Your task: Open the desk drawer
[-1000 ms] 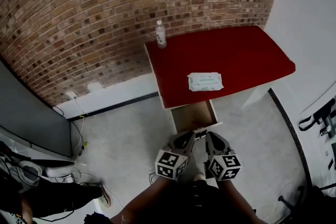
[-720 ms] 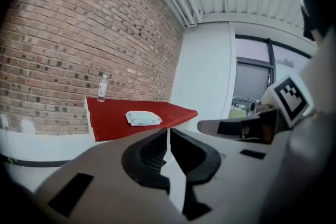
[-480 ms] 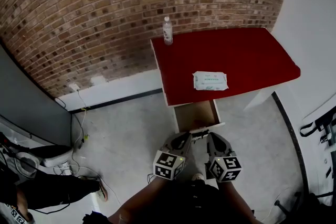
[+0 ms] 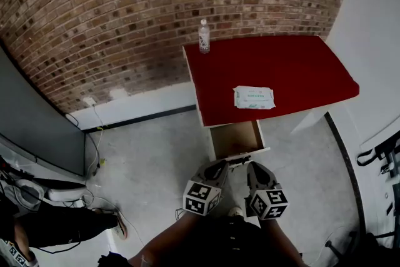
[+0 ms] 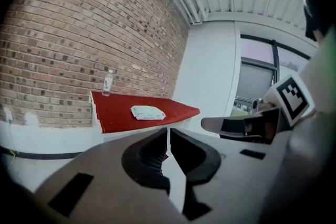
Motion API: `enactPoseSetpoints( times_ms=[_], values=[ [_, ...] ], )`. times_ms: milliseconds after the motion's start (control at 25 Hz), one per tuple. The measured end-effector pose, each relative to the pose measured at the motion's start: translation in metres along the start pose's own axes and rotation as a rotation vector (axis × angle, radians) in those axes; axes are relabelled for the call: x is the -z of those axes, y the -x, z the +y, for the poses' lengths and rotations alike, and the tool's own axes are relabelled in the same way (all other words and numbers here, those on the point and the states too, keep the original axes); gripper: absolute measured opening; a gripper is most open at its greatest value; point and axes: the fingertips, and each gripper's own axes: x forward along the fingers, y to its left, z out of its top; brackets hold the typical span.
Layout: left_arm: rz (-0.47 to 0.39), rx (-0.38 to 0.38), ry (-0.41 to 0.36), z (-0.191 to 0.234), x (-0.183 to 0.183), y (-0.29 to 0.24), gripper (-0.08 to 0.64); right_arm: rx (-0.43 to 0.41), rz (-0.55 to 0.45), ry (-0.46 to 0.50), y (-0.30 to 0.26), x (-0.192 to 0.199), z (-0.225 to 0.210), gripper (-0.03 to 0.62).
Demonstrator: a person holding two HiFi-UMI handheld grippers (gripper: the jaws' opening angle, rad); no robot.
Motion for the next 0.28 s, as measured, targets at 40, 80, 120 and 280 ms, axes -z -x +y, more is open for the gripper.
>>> enactPoseSetpoints(
  times_ms=[40, 80, 120, 280],
  values=[
    [0.004, 0.001, 0.002, 0.0005, 0.0006, 0.0001, 0.026, 0.001, 0.002, -0.001, -0.0004, 0.0003, 0.0005, 0.012],
    [0.006, 0.003, 0.005, 0.0006, 0.0006, 0.0001, 0.026, 0.003, 0.004, -0.002, -0.0006, -0.0001, 0.0005, 0.012],
    [0.008, 0.005, 0.007, 0.0004, 0.0001, 0.0004, 0.026, 0.005, 0.004, -0.003, -0.0007, -0.0007, 0.0004, 0.012],
    [0.010, 0.014, 0.016, 0.0011, -0.0011, 0.0039, 0.026, 0.015, 0.009, -0.008, -0.0002, 0.0003, 0.0022, 0.012]
  ],
)
